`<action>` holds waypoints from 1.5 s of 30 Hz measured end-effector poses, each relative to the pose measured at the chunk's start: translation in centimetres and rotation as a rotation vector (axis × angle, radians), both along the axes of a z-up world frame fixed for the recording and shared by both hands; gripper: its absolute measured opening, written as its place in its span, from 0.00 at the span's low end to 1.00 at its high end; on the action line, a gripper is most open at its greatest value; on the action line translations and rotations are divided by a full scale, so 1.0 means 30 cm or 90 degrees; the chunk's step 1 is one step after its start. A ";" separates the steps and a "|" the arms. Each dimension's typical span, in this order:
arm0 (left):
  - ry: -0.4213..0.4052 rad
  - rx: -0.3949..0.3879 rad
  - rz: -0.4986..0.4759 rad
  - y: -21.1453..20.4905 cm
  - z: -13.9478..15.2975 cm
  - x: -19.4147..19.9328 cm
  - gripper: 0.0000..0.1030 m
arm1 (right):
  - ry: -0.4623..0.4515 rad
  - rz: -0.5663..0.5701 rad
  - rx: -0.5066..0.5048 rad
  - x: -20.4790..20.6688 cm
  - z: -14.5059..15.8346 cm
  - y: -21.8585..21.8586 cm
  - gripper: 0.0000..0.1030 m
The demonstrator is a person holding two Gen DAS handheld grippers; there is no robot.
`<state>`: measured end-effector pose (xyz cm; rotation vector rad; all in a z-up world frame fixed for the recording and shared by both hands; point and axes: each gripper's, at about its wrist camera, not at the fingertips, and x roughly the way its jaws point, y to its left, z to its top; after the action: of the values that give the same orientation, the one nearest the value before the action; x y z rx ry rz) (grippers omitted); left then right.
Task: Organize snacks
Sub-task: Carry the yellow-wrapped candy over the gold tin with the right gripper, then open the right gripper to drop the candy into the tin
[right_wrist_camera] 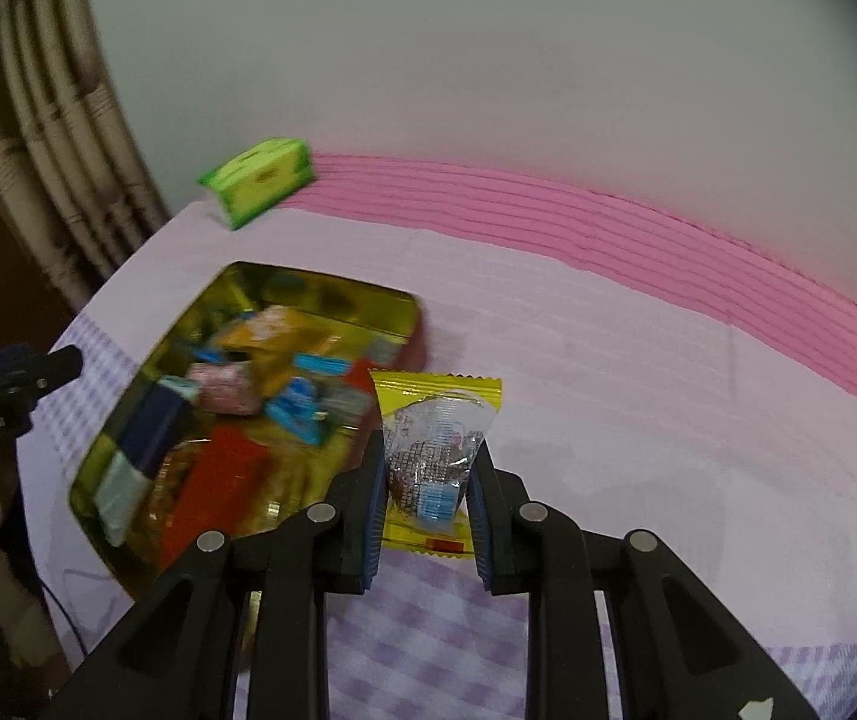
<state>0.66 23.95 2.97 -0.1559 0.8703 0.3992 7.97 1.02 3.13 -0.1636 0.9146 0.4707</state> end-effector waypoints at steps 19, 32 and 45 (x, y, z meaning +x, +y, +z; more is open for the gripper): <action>0.029 0.015 0.022 0.036 -0.034 -0.032 0.78 | 0.033 0.060 -0.012 0.033 -0.103 0.207 0.22; 0.038 -0.005 0.021 0.032 -0.048 -0.020 0.78 | 0.031 0.049 -0.038 0.064 -0.140 0.228 0.23; 0.040 0.000 0.011 0.031 -0.051 -0.028 0.78 | 0.022 0.036 -0.019 0.054 -0.107 0.219 0.45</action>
<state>-0.17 24.87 1.44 -0.1514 0.9320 0.4220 9.60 7.60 -0.09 -0.2097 0.9526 0.5129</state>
